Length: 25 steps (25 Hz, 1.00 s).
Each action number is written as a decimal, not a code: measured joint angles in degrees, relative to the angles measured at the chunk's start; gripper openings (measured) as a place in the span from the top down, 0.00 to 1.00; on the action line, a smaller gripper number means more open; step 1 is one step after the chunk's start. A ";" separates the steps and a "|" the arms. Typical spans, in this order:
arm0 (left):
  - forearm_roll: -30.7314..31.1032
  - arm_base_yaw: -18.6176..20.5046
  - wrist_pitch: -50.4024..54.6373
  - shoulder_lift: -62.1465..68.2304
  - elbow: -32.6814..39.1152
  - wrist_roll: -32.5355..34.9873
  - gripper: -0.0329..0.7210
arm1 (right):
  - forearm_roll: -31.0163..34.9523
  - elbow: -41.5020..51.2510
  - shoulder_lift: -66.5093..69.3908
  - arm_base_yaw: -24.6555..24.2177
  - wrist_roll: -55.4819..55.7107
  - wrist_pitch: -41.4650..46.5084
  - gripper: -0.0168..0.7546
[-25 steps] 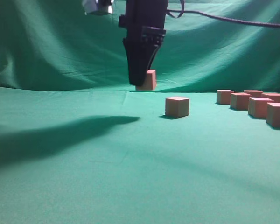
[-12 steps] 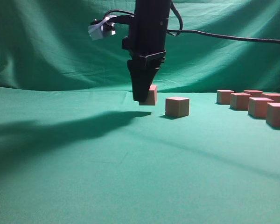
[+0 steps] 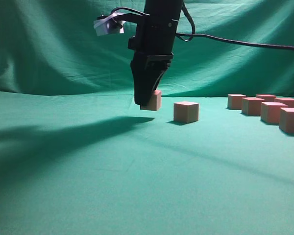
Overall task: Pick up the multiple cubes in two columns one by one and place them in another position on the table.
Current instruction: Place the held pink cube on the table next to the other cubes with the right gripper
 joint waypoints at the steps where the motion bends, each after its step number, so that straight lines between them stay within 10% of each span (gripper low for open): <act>1: 0.00 0.00 0.00 0.00 0.00 0.00 0.96 | 0.00 0.00 0.00 0.00 0.00 -0.14 0.65; 25: 0.00 0.00 0.00 0.00 0.00 0.00 0.96 | -1.17 -0.20 1.74 0.00 -0.34 0.87 0.55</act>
